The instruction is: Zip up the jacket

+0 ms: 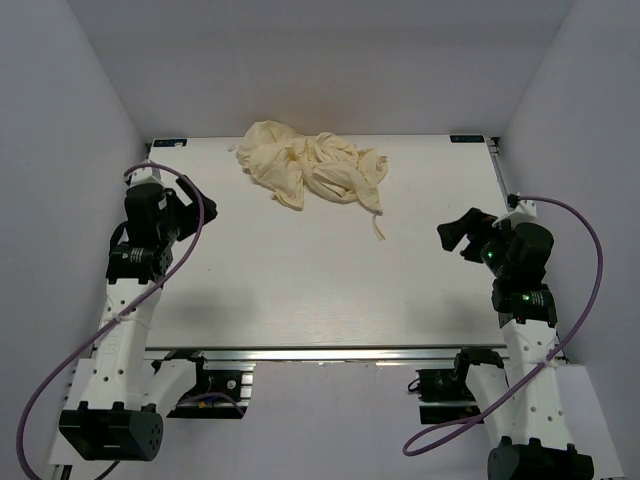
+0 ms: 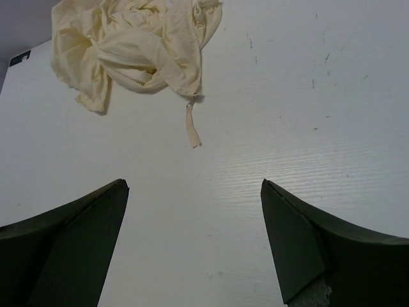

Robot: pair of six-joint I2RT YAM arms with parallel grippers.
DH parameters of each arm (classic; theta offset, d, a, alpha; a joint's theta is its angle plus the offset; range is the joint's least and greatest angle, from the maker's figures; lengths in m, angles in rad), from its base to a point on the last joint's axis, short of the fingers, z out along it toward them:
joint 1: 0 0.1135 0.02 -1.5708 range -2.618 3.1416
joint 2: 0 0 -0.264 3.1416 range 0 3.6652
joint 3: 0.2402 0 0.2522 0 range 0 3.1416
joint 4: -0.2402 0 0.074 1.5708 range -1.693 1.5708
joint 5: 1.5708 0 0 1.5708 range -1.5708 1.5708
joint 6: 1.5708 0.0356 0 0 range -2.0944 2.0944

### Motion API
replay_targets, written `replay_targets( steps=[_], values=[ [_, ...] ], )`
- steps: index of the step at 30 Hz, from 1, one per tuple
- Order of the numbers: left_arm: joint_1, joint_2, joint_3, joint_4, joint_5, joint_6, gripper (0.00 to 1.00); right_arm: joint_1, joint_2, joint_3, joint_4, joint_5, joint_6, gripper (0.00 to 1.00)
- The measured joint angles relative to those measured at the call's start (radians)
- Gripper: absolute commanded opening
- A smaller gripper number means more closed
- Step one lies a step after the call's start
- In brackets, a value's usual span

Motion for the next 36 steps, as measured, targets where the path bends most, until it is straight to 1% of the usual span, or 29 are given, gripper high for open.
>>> replay_targets(
  steps=[4, 8, 10, 12, 14, 17, 20, 22, 24, 28, 30, 33, 36],
  values=[
    [0.000, 0.043, 0.000, 0.013, 0.011, 0.000, 0.98, 0.000, 0.000, -0.008, 0.029, -0.010, -0.005, 0.89],
    [0.000, 0.160, 0.016, 0.054, 0.058, 0.001, 0.98, 0.000, 0.029, -0.019, 0.076, -0.083, -0.026, 0.89],
    [0.000, 0.246, 0.041, 0.080, 0.100, 0.001, 0.98, 0.000, 0.088, -0.017, 0.130, -0.163, -0.028, 0.89],
    [-0.002, 0.343, 0.083, 0.105, 0.134, 0.001, 0.98, 0.013, 0.182, 0.002, 0.164, -0.220, -0.030, 0.89],
    [-0.010, 0.444, 0.138, 0.129, 0.150, 0.002, 0.98, 0.050, 0.303, 0.060, 0.163, -0.232, -0.040, 0.89],
    [-0.029, 0.586, 0.232, 0.166, 0.168, 0.009, 0.98, 0.179, 0.496, 0.198, 0.152, -0.168, -0.073, 0.89],
    [-0.051, 0.727, 0.333, 0.203, 0.182, 0.013, 0.98, 0.331, 0.689, 0.380, 0.139, -0.058, -0.106, 0.89],
    [-0.060, 0.824, 0.410, 0.212, 0.189, 0.016, 0.98, 0.383, 0.815, 0.513, 0.125, 0.009, -0.112, 0.89],
    [-0.071, 0.932, 0.500, 0.218, 0.195, 0.021, 0.98, 0.402, 0.969, 0.682, 0.096, 0.090, -0.118, 0.89],
    [-0.097, 1.114, 0.657, 0.208, 0.191, 0.046, 0.98, 0.419, 1.230, 0.955, 0.057, 0.224, -0.144, 0.89],
    [-0.119, 1.195, 0.735, 0.187, 0.185, 0.058, 0.98, 0.429, 1.339, 1.055, 0.029, 0.269, -0.159, 0.89],
    [-0.154, 1.289, 0.826, 0.170, 0.183, 0.073, 0.98, 0.441, 1.491, 1.187, -0.014, 0.296, -0.171, 0.89],
    [-0.181, 1.353, 0.875, 0.166, 0.184, 0.080, 0.98, 0.452, 1.588, 1.246, -0.036, 0.295, -0.182, 0.89]
  ],
)
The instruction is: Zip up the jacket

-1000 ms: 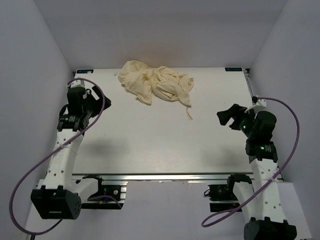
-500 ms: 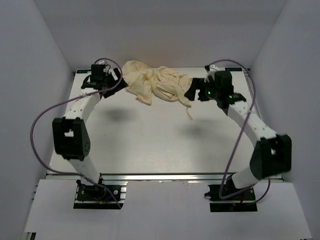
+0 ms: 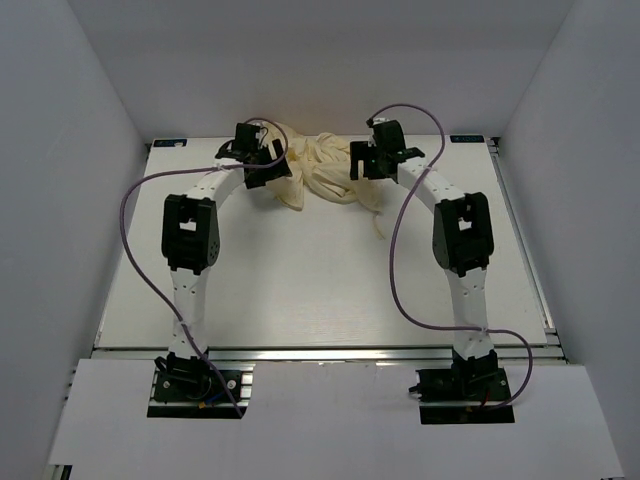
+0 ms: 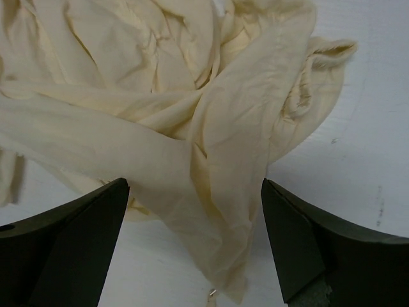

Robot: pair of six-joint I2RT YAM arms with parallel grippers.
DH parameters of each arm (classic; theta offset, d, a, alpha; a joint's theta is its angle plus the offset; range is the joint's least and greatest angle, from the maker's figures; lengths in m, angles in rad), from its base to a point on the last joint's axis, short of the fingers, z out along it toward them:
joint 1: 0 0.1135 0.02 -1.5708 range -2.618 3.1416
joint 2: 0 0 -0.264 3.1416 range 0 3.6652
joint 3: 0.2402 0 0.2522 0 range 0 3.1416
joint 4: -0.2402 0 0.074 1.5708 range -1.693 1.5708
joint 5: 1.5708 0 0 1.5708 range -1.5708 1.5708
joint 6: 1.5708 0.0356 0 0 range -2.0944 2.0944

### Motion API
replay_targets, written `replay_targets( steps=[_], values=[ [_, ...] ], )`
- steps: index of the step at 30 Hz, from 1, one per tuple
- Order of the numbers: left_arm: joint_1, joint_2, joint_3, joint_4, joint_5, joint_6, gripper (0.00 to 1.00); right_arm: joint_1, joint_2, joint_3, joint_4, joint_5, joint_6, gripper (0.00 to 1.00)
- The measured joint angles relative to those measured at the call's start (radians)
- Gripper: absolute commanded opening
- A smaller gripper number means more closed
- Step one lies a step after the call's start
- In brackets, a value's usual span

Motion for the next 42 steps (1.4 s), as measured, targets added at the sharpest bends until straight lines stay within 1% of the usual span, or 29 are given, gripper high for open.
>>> replay_targets(
  steps=[1, 2, 3, 4, 5, 6, 7, 8, 12, 14, 15, 17, 21, 22, 23, 25, 27, 29, 33, 37, 40, 42],
  values=[
    [-0.007, 0.012, 0.005, 0.000, 0.001, 0.000, 0.96, 0.003, 0.018, 0.002, -0.003, -0.005, -0.003, 0.87],
    [-0.013, 0.024, 0.010, 0.000, 0.003, 0.000, 0.90, 0.007, 0.034, 0.002, -0.008, -0.007, -0.004, 0.77],
    [-0.017, 0.035, 0.012, -0.001, 0.003, -0.001, 0.74, 0.009, 0.044, 0.002, -0.013, -0.010, -0.008, 0.67],
    [-0.018, 0.042, 0.014, -0.001, 0.006, -0.006, 0.62, 0.011, 0.051, 0.002, -0.017, -0.018, -0.010, 0.49],
    [-0.018, 0.048, 0.015, -0.001, 0.008, -0.004, 0.51, 0.012, 0.055, 0.002, -0.020, -0.029, -0.014, 0.27],
    [-0.018, 0.052, 0.015, 0.000, 0.012, -0.005, 0.41, 0.014, 0.057, 0.002, -0.022, -0.039, -0.014, 0.16],
    [-0.016, 0.053, 0.016, 0.000, 0.015, -0.003, 0.09, 0.016, 0.057, 0.004, -0.021, -0.048, -0.011, 0.02],
    [-0.013, 0.053, 0.019, -0.002, 0.019, -0.004, 0.00, 0.017, 0.057, 0.007, -0.020, -0.053, -0.007, 0.00],
    [-0.011, 0.037, 0.037, -0.011, 0.007, 0.003, 0.00, 0.018, 0.035, 0.008, -0.022, -0.055, -0.003, 0.00],
    [-0.011, -0.007, 0.012, -0.014, -0.012, 0.006, 0.00, 0.018, -0.035, -0.060, -0.003, -0.046, -0.005, 0.00],
    [-0.011, -0.053, -0.030, -0.007, -0.029, 0.008, 0.00, 0.018, -0.093, -0.117, 0.006, -0.034, -0.005, 0.00],
    [-0.010, -0.176, -0.128, -0.006, -0.056, 0.011, 0.00, 0.018, -0.245, -0.243, 0.031, -0.013, -0.008, 0.00],
    [-0.010, -0.514, -0.320, 0.009, -0.141, 0.014, 0.00, 0.018, -0.624, -0.463, 0.107, 0.052, -0.021, 0.00],
    [-0.010, -0.608, -0.361, 0.021, -0.167, 0.011, 0.00, 0.017, -0.692, -0.490, 0.122, 0.066, -0.023, 0.00],
    [-0.010, -0.693, -0.389, 0.029, -0.187, 0.008, 0.00, 0.016, -0.816, -0.535, 0.146, 0.101, -0.029, 0.00],
    [-0.010, -0.865, -0.434, 0.045, -0.234, 0.005, 0.00, 0.013, -0.972, -0.575, 0.176, 0.153, -0.034, 0.00],
    [-0.010, -0.997, -0.438, 0.052, -0.276, -0.002, 0.00, 0.011, -1.094, -0.594, 0.190, 0.203, -0.039, 0.00],
    [-0.010, -1.096, -0.411, 0.043, -0.307, -0.005, 0.00, 0.009, -1.186, -0.594, 0.192, 0.246, -0.045, 0.00],
    [-0.009, -1.205, -0.309, 0.022, -0.319, -0.004, 0.01, 0.007, -1.318, -0.583, 0.186, 0.306, -0.064, 0.00],
    [-0.009, -1.336, -0.297, 0.023, -0.339, 0.012, 0.02, 0.007, -1.376, -0.499, 0.155, 0.374, -0.108, 0.00],
    [-0.009, -1.393, -0.253, 0.010, -0.350, 0.023, 0.03, 0.007, -1.390, -0.430, 0.151, 0.440, -0.147, 0.00],
    [-0.009, -1.413, -0.235, 0.016, -0.356, 0.024, 0.04, 0.007, -1.410, -0.416, 0.163, 0.474, -0.174, 0.00]
  ],
)
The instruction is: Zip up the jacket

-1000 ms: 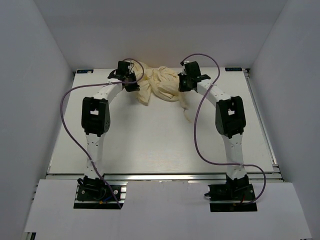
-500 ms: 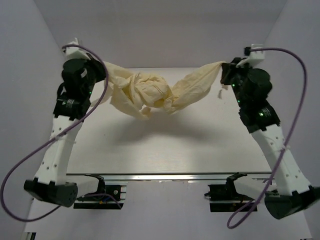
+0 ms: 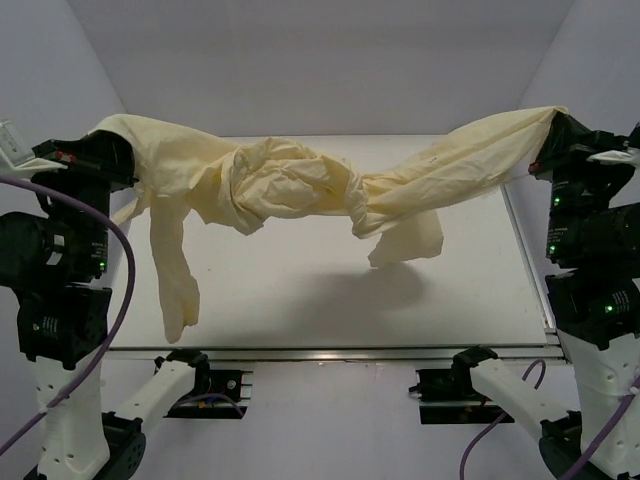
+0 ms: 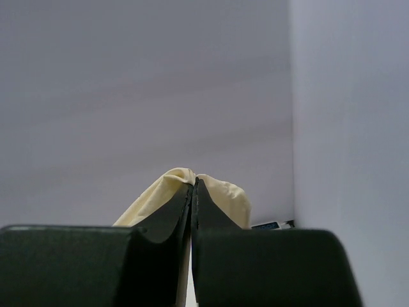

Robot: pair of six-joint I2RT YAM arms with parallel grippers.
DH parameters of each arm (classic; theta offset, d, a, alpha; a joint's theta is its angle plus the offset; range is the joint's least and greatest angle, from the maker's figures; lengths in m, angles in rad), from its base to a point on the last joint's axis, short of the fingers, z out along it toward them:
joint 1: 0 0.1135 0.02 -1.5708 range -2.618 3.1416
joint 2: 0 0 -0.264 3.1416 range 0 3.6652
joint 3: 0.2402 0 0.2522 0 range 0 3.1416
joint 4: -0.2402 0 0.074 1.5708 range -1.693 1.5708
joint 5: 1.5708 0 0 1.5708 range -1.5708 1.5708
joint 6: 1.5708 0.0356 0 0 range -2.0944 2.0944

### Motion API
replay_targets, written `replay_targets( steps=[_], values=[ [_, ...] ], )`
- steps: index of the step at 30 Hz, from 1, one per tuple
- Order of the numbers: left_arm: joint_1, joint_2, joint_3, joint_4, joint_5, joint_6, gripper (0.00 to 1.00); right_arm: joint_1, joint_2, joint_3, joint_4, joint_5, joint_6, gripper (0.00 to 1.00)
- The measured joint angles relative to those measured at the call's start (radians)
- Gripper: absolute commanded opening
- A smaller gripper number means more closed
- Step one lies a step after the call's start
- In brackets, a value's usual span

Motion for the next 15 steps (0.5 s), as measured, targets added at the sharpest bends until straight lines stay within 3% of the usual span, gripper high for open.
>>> replay_targets(
  steps=[5, 9, 10, 11, 12, 13, 14, 15],
  values=[
    [0.000, 0.012, -0.137, 0.026, -0.018, -0.039, 0.05, -0.001, -0.013, -0.085, 0.040, 0.081, -0.042, 0.00],
    [0.000, 0.190, -0.299, 0.005, -0.013, -0.086, 0.07, -0.050, 0.068, -0.283, 0.038, 0.103, -0.030, 0.00],
    [0.000, 0.266, -0.330, -0.009, -0.006, -0.095, 0.17, -0.091, 0.111, -0.319, 0.013, 0.070, -0.008, 0.00],
    [0.000, 0.329, -0.353, -0.028, -0.003, -0.097, 0.45, -0.133, 0.162, -0.338, -0.012, 0.028, 0.015, 0.00],
    [0.000, 0.390, -0.375, -0.055, -0.002, -0.097, 0.62, -0.186, 0.219, -0.347, -0.048, -0.032, 0.040, 0.08],
    [0.000, 0.441, -0.389, -0.087, 0.000, -0.106, 0.84, -0.229, 0.269, -0.351, -0.082, -0.091, 0.068, 0.30],
    [0.000, 0.484, -0.397, -0.123, -0.002, -0.109, 0.98, -0.261, 0.304, -0.354, -0.107, -0.133, 0.095, 0.50],
    [0.000, 0.513, -0.399, -0.160, -0.004, -0.114, 0.98, -0.288, 0.332, -0.355, -0.138, -0.175, 0.120, 0.89]
  ],
)
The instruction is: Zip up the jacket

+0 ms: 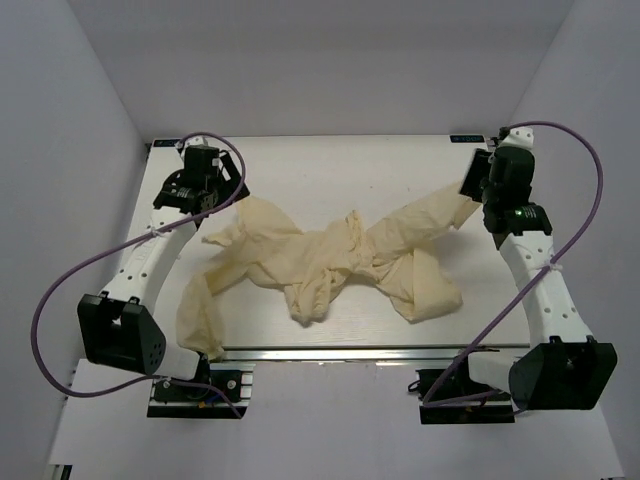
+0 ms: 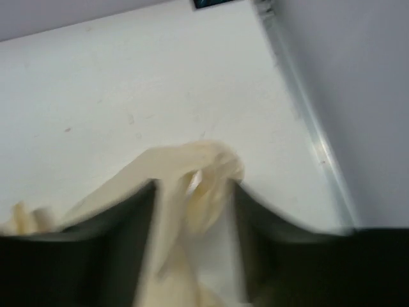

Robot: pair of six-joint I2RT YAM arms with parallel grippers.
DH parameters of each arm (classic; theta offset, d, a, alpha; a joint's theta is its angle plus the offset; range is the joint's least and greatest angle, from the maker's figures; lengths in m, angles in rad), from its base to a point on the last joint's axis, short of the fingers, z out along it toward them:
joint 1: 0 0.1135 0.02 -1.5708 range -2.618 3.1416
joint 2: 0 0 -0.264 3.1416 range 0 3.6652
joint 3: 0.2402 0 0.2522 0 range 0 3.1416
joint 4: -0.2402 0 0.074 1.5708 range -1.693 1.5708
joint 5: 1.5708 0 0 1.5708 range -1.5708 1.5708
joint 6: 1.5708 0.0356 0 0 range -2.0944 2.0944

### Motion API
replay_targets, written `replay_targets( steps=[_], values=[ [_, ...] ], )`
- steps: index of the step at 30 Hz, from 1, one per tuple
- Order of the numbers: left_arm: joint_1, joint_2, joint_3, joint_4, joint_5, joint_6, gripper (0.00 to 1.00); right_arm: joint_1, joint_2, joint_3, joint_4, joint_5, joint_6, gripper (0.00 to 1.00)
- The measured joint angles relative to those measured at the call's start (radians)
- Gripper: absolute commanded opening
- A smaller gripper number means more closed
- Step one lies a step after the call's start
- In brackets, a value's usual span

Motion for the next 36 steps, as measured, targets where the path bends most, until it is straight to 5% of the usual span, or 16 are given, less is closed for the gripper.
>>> replay_targets(
  steps=[8, 12, 15, 23, 31, 34, 36],
  values=[
    [0.002, -0.117, -0.014, -0.105, 0.003, -0.051, 0.98, -0.013, -0.121, -0.068, -0.063, -0.288, 0.113, 0.89],
    [-0.014, -0.285, -0.171, -0.043, 0.191, -0.066, 0.98, 0.011, -0.234, -0.184, -0.081, -0.387, 0.159, 0.89],
    [-0.135, -0.335, -0.322, -0.024, 0.299, -0.070, 0.98, 0.109, -0.285, -0.288, -0.100, -0.421, 0.167, 0.89],
    [-0.594, -0.286, -0.555, -0.029, 0.338, -0.094, 0.98, 0.449, -0.158, -0.401, -0.140, -0.398, 0.147, 0.89],
    [-0.728, -0.103, -0.515, 0.019, 0.210, -0.084, 0.98, 0.549, 0.049, -0.427, -0.059, -0.273, 0.096, 0.87],
    [-0.738, 0.025, -0.467, 0.013, 0.140, -0.072, 0.98, 0.550, 0.143, -0.406, -0.035, -0.206, 0.092, 0.75],
    [-0.738, 0.092, -0.436, 0.010, 0.101, -0.066, 0.86, 0.550, 0.186, -0.389, -0.019, -0.174, 0.092, 0.64]
  ],
)
